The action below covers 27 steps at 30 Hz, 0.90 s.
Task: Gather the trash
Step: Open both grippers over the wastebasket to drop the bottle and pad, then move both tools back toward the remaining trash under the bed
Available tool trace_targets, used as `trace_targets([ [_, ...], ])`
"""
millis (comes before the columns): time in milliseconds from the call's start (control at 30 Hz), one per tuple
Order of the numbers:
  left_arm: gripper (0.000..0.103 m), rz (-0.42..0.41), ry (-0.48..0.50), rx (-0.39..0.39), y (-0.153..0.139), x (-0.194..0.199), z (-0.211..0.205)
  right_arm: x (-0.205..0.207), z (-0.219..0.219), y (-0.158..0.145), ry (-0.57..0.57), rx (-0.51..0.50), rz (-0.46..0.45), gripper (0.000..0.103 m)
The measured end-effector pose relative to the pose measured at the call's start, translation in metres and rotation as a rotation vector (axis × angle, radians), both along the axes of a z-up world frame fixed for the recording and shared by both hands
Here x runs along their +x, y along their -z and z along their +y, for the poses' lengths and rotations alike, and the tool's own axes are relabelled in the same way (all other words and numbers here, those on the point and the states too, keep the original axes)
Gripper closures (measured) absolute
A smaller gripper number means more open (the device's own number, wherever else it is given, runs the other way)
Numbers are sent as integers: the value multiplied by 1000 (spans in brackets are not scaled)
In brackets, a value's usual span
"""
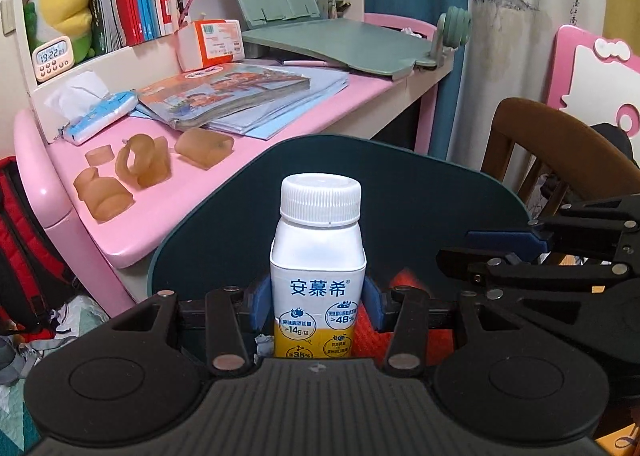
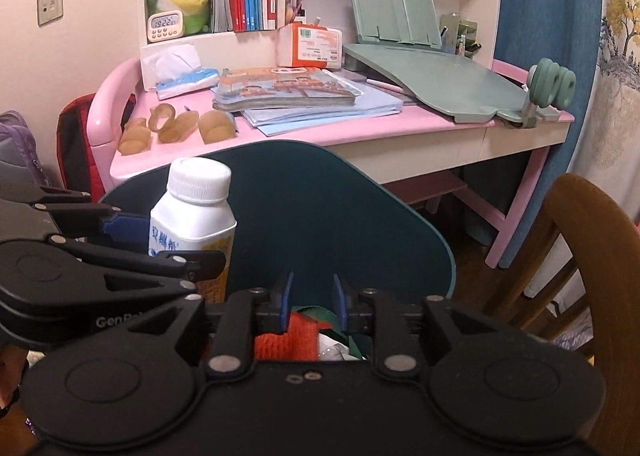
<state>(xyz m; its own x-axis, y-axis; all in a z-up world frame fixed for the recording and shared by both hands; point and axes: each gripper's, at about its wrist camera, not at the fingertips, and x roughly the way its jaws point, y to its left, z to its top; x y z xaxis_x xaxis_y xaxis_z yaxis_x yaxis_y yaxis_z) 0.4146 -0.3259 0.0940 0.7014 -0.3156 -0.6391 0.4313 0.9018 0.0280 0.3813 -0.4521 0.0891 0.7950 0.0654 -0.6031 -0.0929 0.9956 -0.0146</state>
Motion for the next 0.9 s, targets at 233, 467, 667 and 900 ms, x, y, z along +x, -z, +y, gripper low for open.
trace_targets([
  [233,32,-34,-29,-27,-10,-6,9,-10,-4,-7,21,2,-11,73],
  [467,32,-65,-10,-56,-32,-37,23,-34,2,-28,-3,19,-41,68],
  [667,30,-95,-41,-78,-55,-66,46,-67,21,-56,-48,11,-85,62],
  [900,23,-156,-73,-104,-88,-108,89,-103,54,-86,-125,6,-122,59],
])
